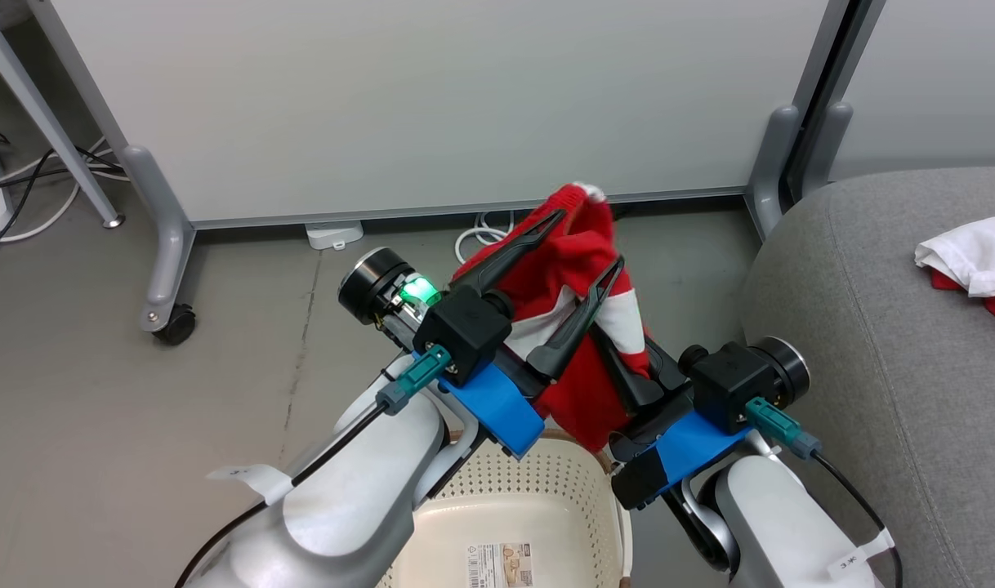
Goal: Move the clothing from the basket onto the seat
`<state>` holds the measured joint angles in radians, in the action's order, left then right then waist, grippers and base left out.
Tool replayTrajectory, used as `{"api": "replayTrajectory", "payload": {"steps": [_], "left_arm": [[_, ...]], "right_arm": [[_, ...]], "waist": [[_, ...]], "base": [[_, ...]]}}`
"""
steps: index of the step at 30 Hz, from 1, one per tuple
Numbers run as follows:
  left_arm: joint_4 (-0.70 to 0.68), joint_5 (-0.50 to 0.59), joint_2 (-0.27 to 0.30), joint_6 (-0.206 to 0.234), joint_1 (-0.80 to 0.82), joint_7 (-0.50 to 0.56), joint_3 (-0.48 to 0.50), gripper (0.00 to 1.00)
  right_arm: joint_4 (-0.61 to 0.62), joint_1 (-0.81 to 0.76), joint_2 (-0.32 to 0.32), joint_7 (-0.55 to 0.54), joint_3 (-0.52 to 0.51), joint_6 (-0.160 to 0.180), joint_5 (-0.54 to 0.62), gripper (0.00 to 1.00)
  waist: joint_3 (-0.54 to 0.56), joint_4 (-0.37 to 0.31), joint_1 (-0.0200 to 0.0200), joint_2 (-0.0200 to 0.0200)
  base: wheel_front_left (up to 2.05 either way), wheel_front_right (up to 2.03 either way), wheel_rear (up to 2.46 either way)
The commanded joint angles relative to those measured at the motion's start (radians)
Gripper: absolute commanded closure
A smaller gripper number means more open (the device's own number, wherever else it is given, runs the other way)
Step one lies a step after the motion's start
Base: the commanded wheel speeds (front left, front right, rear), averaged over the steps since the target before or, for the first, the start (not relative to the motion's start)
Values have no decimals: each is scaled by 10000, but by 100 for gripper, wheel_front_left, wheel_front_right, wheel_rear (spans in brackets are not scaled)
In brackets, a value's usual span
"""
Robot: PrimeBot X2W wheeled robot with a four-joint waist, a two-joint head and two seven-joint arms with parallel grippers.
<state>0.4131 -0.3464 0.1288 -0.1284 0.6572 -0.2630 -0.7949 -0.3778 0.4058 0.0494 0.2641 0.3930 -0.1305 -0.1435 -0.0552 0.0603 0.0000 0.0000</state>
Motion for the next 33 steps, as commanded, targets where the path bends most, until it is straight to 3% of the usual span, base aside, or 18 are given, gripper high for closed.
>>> {"api": "replayTrajectory", "payload": {"steps": [1,15,33], "left_arm": [[2,68,-5,40,-102,-26,45,0],[-58,238,40,41,-207,-26,144,0],[-146,344,28,-5,-226,-26,-315,0]], "right_arm": [[29,-77,19,4,-13,-5,-52,100],[-22,-239,19,4,-322,-5,-19,100],[423,-415,17,5,-1734,-5,451,100]], "waist": [[-5,-14,0,0],[-121,-346,0,0],[-831,-1960,0,0]], "base": [[0,0,0],[0,0,0],[0,0,0]]}}
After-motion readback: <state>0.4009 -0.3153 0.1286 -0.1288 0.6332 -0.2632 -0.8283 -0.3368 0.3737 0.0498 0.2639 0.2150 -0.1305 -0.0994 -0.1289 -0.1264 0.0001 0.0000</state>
